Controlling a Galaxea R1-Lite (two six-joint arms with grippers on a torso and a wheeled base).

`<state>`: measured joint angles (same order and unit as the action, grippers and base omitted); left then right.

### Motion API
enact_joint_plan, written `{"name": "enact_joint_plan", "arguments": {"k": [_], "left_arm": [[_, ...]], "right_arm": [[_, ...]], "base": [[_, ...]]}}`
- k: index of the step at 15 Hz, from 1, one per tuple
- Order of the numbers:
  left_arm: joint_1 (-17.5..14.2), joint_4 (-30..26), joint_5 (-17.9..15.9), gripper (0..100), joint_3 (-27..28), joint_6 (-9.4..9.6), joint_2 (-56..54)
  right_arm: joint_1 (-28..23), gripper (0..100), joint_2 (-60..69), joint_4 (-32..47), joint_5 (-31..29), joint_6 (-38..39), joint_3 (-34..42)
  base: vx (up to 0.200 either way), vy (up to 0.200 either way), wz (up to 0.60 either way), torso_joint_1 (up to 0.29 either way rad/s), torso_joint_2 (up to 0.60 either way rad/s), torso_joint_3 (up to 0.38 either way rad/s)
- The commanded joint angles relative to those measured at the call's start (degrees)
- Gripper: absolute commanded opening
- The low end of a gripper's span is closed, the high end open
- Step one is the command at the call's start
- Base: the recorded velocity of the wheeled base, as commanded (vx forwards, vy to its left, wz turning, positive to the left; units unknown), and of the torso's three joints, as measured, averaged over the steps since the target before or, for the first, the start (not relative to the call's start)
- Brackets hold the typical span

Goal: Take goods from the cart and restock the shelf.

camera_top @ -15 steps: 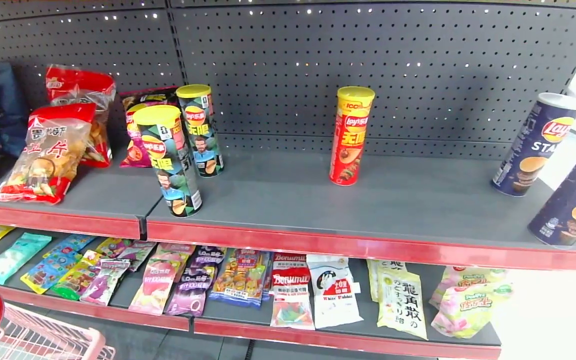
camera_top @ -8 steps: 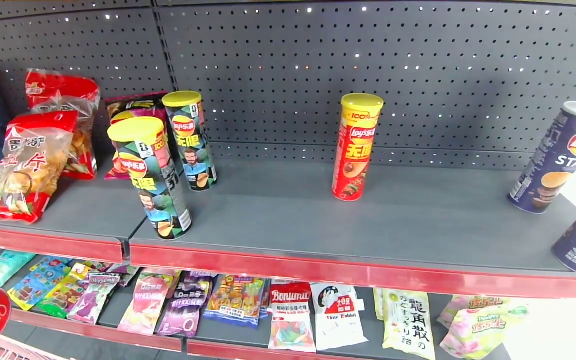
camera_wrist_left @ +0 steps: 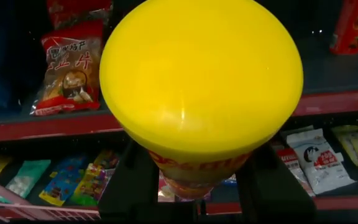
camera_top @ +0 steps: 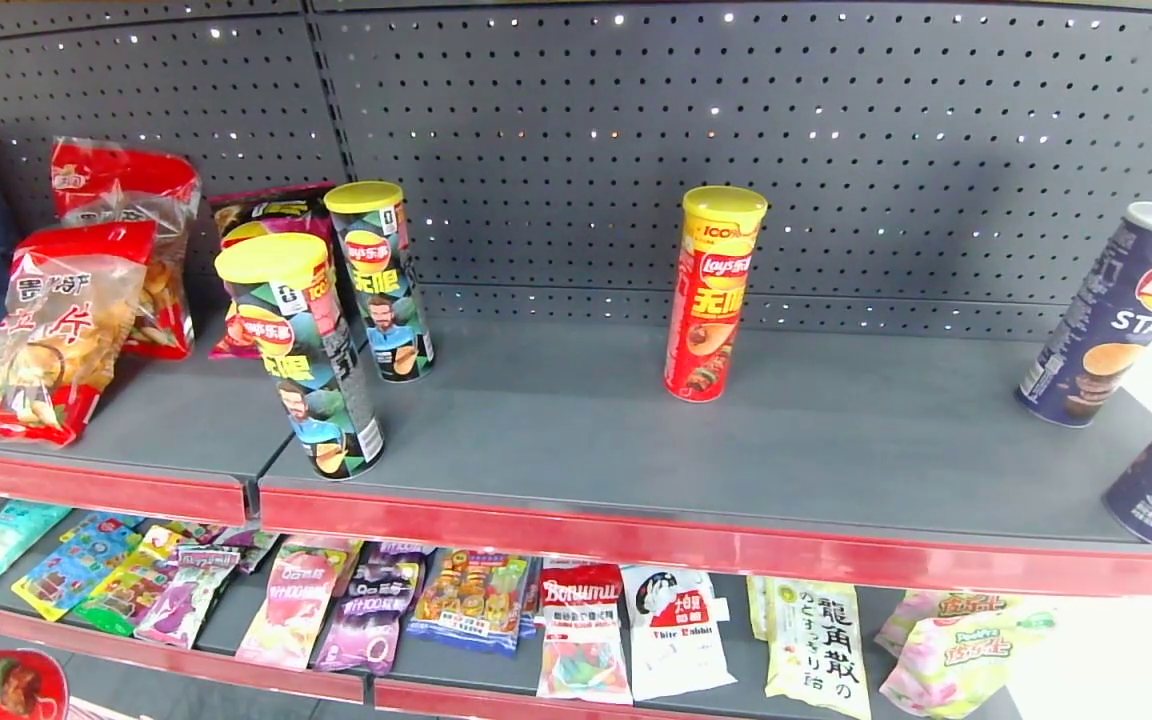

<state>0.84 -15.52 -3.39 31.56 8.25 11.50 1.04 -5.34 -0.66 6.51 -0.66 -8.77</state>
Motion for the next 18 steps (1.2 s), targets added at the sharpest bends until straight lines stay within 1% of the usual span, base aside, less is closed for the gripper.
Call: {"name": "enact_joint_plan", "arguments": {"k": [1, 2, 3, 4, 5, 6, 7, 8, 9, 11, 12, 13, 15, 17, 18], "left_arm": [[0.04, 0.14, -0.3, 0, 0.87, -0.52, 0.98], [0.04, 1.02, -0.21, 0, 0.78, -1.66, 2.83], [0.04, 2.07, -0.57, 0, 0.69, -3.07, 3.89], [0.04, 2.51, -2.06, 0, 0.78, -3.77, 5.29], [0.04, 2.51, -2.76, 0, 0.87, -3.77, 6.08], [0.04, 2.16, -3.55, 0, 0.96, -3.77, 7.49], [0.04, 2.25, -5.4, 0, 0.96, -3.77, 9.16], [0.04, 2.34, -6.19, 0, 1.4, -3.77, 10.39], [0.04, 2.42, -6.72, 0, 2.36, -3.68, 12.67], [0.04, 2.51, -6.72, 0, 2.36, -3.68, 14.7], [0.04, 2.51, -6.63, 0, 2.36, -3.68, 14.96], [0.04, 2.51, -6.19, 0, 2.28, -3.33, 14.87], [-0.05, 2.51, -5.31, 0, 2.45, -3.42, 14.96], [-0.05, 2.51, -5.14, 0, 3.33, -3.42, 16.01], [-0.05, 2.51, -5.14, 0, 3.16, -3.33, 16.19]], "right_arm": [[3.8, 100, -20.06, 0.22, 5.36, -2.15, -14.88], [4.33, 100, -30.7, -1.54, 5.79, -7.69, -18.31], [4.41, 100, -35.44, -1.8, 5.88, -8.13, -22.61], [5.82, 100, -41.15, -1.98, 5.88, -9.45, -27.45], [7.23, 100, -44.14, -1.98, 5.71, -9.62, -29.91], [9.95, 100, -50.03, -2.15, 5.79, -9.36, -34.48], [12.59, 100, -53.9, -2.33, 5.88, -9.27, -37.73], [15.58, 100, -56.45, -2.33, 5.88, -8.92, -40.01], [19.88, 100, -60.75, -2.42, 5.79, -7.16, -43.18], [23.13, 100, -66.56, -2.51, 5.79, -4.09, -45.2], [23.13, 100, -68.14, -2.95, 5.79, -4.0, -45.2], [23.05, 100, -71.92, -6.55, 5.79, -3.91, -45.29], [22.61, 100, -78.07, -15.07, 5.71, -3.91, -45.55], [22.87, 100, -82.9, -20.61, 5.71, -4.18, -45.9], [22.96, 100, -84.57, -21.4, 5.71, -4.18, -46.43]], "base": [[0.0, 0.0, 0.0, 0.0, 0.0, 0.0], [0.0, 0.0, 0.0, 0.0, 0.0, 0.0], [0.0, 0.0, 0.0, 0.0, 0.0, 0.0], [0.0, 0.0, 0.0, 0.0, 0.0, 0.0], [0.0, 0.0, 0.0, 0.0, 0.0, 0.0], [0.0, 0.0, 0.0, 0.0, 0.0, 0.0], [0.0, 0.0, 0.0, 0.0, 0.0, 0.0], [0.0, 0.0, 0.0, 0.0, 0.0, 0.0], [0.0, 0.0, 0.0, 0.0, 0.0, 0.0], [0.0, 0.0, 0.0, 0.0, 0.0, 0.0], [0.0, 0.0, 0.0, 0.0, 0.0, 0.0], [0.0, 0.0, 0.0, 0.0, 0.0, 0.0], [0.0, 0.0, 0.0, 0.0, 0.0, 0.0], [0.0, 0.0, 0.0, 0.0, 0.0, 0.0], [0.0, 0.0, 0.0, 0.0, 0.0, 0.0]]}}
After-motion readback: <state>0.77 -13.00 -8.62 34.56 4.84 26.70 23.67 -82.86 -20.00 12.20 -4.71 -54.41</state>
